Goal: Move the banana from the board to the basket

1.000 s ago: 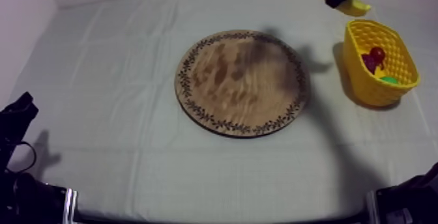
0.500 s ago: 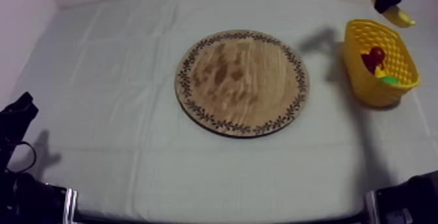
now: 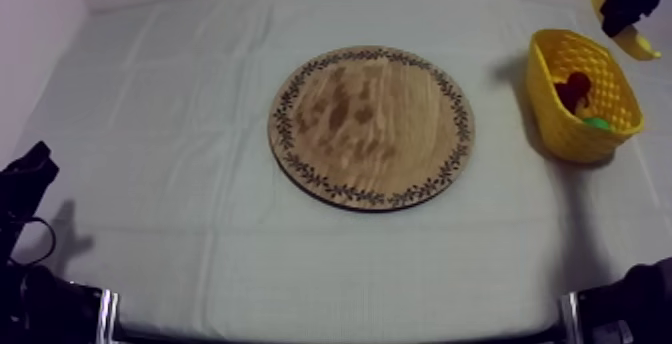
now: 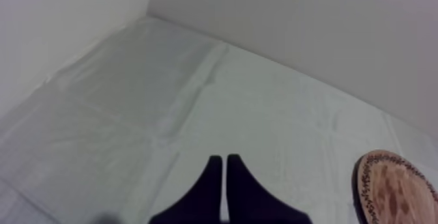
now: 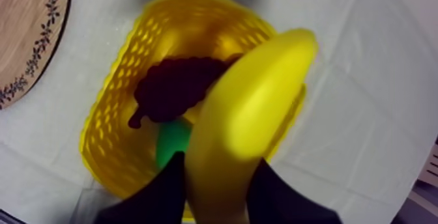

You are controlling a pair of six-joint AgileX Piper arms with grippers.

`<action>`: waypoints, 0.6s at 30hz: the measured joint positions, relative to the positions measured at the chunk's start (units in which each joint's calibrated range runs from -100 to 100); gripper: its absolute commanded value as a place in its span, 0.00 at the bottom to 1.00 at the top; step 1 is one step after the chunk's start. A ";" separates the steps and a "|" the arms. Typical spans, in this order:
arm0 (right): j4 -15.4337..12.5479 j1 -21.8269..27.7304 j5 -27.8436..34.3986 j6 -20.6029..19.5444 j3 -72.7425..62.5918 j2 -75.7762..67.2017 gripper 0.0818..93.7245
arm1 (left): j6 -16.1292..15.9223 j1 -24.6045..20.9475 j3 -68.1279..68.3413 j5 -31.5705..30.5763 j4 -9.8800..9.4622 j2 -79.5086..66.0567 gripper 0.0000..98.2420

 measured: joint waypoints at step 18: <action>-0.29 0.57 -6.39 -2.52 7.03 9.93 0.28 | 0.00 0.00 0.00 0.09 0.00 0.00 0.00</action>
